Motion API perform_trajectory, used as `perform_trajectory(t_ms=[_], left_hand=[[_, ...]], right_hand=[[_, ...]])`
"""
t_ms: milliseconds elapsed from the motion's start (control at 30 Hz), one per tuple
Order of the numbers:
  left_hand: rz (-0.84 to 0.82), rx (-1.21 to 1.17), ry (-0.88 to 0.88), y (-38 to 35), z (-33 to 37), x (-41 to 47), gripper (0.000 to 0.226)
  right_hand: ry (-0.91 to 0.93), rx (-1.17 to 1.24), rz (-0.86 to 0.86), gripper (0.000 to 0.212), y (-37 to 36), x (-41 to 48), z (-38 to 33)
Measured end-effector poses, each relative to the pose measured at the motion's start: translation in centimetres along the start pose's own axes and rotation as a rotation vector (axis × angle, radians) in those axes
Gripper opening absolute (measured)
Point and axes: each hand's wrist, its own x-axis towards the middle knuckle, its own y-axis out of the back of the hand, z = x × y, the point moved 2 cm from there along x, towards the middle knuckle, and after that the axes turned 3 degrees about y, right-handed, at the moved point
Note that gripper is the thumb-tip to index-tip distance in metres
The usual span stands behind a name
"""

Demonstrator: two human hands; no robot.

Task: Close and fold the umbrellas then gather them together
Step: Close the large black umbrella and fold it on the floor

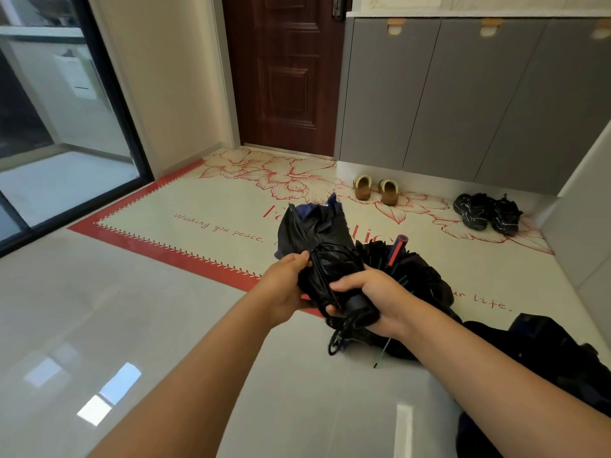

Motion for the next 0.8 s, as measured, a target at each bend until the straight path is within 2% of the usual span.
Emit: perform_trajectory(t_ms=[67, 167, 200, 233, 300, 367, 433, 533, 667, 733, 800], left_hand=[[0.038, -0.032, -0.005, -0.4, -0.4, 0.0, 0.031], [0.097, -0.058, -0.034, -0.7, -0.5, 0.2, 0.031], [0.099, -0.073, -0.046, -0.9, -0.5, 0.3, 0.031], [0.099, -0.078, -0.059, -1.0, -0.4, 0.3, 0.031], [0.106, -0.064, -0.084, -1.3, -0.2, 0.5, 0.028], [0.118, -0.056, -0.106, -1.6, 0.0, 0.5, 0.023], [0.141, -0.054, -0.137, -1.8, 0.1, 0.7, 0.023], [0.187, 0.043, -0.192, -2.1, 0.1, 0.7, 0.025], [0.225, 0.185, -0.256, -2.6, 0.0, 0.3, 0.028], [0.208, 0.203, -0.261, -2.9, 0.1, 0.1, 0.028], [0.178, 0.226, -0.271, -3.3, 0.1, -0.1, 0.029]], right_hand=[[-0.042, -0.084, -0.028, 0.046, 0.5, 0.1, -0.1], [0.030, -0.587, 0.135, 0.044, 1.2, 0.1, -1.3], [0.066, -0.761, 0.180, 0.053, 1.3, 0.0, -1.8], [0.116, -0.889, 0.214, 0.071, 1.5, -0.2, -2.1], [0.269, -1.022, 0.263, 0.103, 1.8, -0.5, -2.3], [0.443, -1.063, 0.269, 0.107, 1.7, -0.8, -2.3], [0.511, -1.113, 0.275, 0.097, 1.5, -1.0, -2.2], [0.408, -1.158, 0.215, 0.093, 1.6, -0.9, -1.7], [0.229, -0.997, 0.172, 0.114, 2.2, -0.2, -1.0], [0.220, -0.993, 0.209, 0.128, 2.3, 0.3, -0.5], [0.234, -0.963, 0.316, 0.135, 2.3, 0.5, 0.0]])
